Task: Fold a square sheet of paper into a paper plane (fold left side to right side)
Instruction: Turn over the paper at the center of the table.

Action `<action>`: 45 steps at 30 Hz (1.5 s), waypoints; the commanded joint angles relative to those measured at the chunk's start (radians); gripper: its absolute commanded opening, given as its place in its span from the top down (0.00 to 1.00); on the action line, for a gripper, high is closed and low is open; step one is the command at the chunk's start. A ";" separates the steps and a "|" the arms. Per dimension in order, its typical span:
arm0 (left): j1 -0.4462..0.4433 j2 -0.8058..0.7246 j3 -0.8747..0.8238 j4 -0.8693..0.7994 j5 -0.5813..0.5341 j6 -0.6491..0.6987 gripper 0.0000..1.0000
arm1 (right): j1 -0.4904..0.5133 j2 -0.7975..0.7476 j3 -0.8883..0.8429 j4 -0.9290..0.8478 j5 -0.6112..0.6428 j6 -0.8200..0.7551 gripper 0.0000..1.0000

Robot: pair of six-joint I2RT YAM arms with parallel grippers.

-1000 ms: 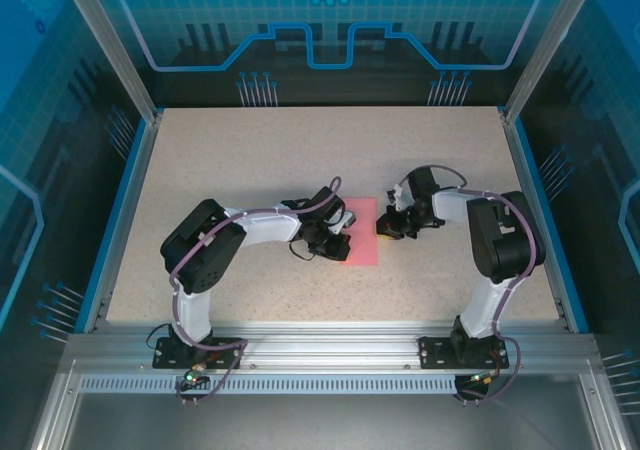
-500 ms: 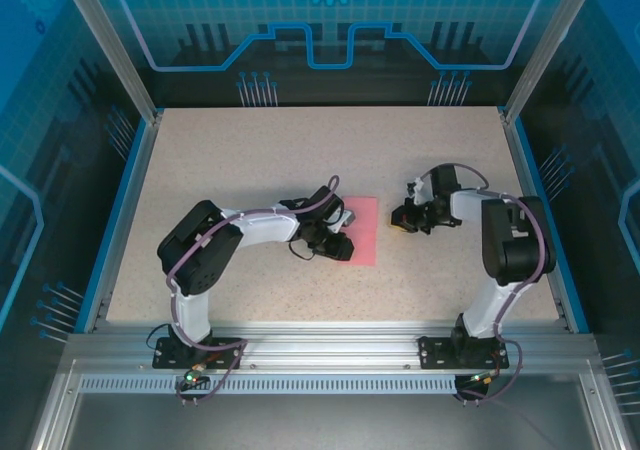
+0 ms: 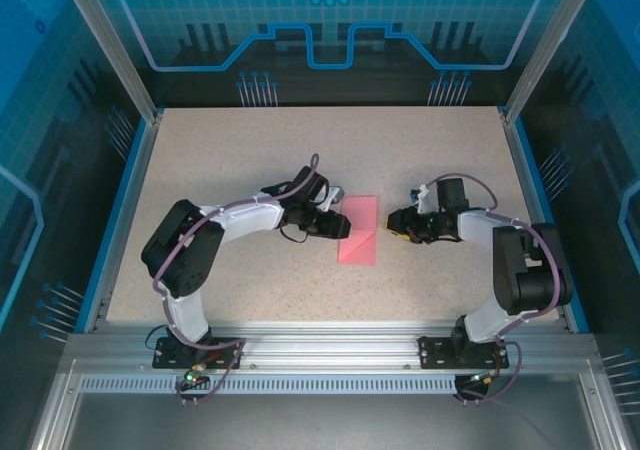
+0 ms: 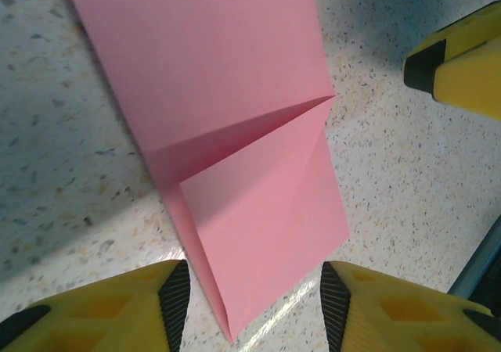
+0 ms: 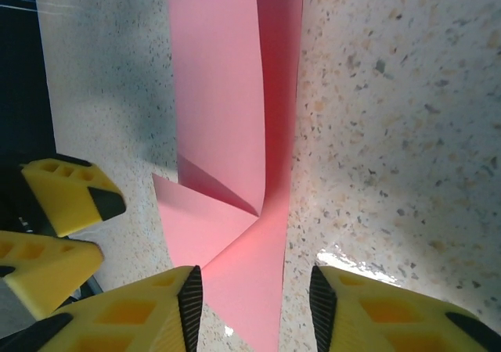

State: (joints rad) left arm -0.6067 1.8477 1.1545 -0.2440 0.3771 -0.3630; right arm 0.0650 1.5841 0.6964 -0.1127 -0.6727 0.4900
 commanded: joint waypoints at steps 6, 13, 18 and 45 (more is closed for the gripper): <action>0.000 0.101 0.107 -0.025 -0.016 0.045 0.49 | 0.051 -0.029 -0.040 0.047 -0.036 0.030 0.55; 0.002 0.127 0.122 -0.035 -0.008 0.051 0.52 | 0.088 -0.009 -0.031 0.055 -0.040 0.043 0.54; 0.001 0.121 0.113 -0.033 -0.039 0.052 0.67 | 0.114 0.031 -0.014 0.080 -0.048 0.072 0.54; 0.003 0.047 0.066 -0.012 -0.098 0.041 0.81 | 0.225 0.209 0.112 0.153 -0.058 0.169 0.72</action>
State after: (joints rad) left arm -0.6067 1.9511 1.2392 -0.2562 0.2836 -0.3161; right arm 0.2745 1.7752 0.7841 0.0071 -0.7036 0.6392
